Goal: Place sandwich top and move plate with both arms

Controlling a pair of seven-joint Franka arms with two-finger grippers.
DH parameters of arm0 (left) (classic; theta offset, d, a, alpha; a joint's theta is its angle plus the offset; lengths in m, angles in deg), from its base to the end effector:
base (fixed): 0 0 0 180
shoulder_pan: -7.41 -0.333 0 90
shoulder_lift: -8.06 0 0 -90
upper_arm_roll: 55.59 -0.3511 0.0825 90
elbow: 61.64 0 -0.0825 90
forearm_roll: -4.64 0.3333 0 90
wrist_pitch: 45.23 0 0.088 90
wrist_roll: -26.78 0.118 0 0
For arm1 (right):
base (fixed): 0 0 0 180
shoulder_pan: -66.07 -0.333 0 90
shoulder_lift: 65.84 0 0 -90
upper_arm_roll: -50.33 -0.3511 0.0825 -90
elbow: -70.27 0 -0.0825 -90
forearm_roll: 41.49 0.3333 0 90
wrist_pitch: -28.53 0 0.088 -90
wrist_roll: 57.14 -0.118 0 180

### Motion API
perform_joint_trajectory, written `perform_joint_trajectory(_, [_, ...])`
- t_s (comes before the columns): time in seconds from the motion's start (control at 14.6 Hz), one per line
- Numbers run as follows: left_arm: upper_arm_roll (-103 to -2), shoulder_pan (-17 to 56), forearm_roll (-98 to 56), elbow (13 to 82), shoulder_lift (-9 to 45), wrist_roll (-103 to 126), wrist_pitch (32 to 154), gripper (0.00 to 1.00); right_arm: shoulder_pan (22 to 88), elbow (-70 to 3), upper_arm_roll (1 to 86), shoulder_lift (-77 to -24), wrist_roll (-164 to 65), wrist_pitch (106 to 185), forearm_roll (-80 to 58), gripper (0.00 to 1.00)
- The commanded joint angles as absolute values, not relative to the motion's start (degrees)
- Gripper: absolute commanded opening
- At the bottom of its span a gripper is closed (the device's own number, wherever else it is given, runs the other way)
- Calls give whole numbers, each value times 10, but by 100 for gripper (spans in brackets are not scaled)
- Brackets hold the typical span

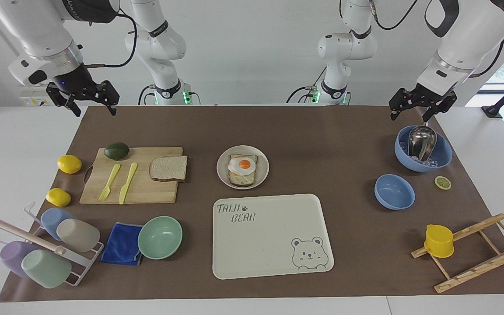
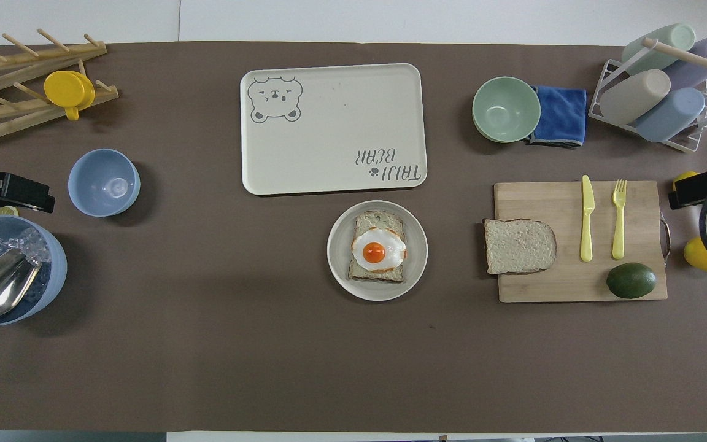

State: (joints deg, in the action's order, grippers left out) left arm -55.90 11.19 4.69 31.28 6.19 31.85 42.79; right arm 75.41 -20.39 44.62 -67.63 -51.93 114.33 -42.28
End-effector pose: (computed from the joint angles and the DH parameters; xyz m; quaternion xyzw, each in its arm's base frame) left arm 0.4865 -0.0293 0.6405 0.9969 -0.0744 -0.0264 0.0000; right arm 0.4837 -0.0314 0.6530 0.9995 0.0134 -0.0274 0.0063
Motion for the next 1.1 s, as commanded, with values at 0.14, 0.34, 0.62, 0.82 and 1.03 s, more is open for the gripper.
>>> perform_joint_trajectory(0.14, [-559, 110, 47, 313, 56, 319, 420, 100, 756, -202, 443, -675, -527, 1145, -423, 100])
perform_joint_trajectory(0.34, [-559, 110, 47, 313, 56, 319, 420, 100, 756, -202, 441, -677, -528, 1145, -418, 100])
perform_joint_trajectory(0.62, [-559, 110, 47, 313, 56, 319, 420, 100, 757, -204, 441, -677, -527, 1160, -415, 100])
perform_joint_trajectory(0.82, [-559, 110, 47, 313, 56, 319, 420, 100, 754, -231, 439, -688, -522, 1162, -416, 100])
perform_joint_trajectory(1.03, [-559, 110, 47, 313, 56, 319, 420, 100, 701, -269, 438, -693, -561, 1190, -473, 100])
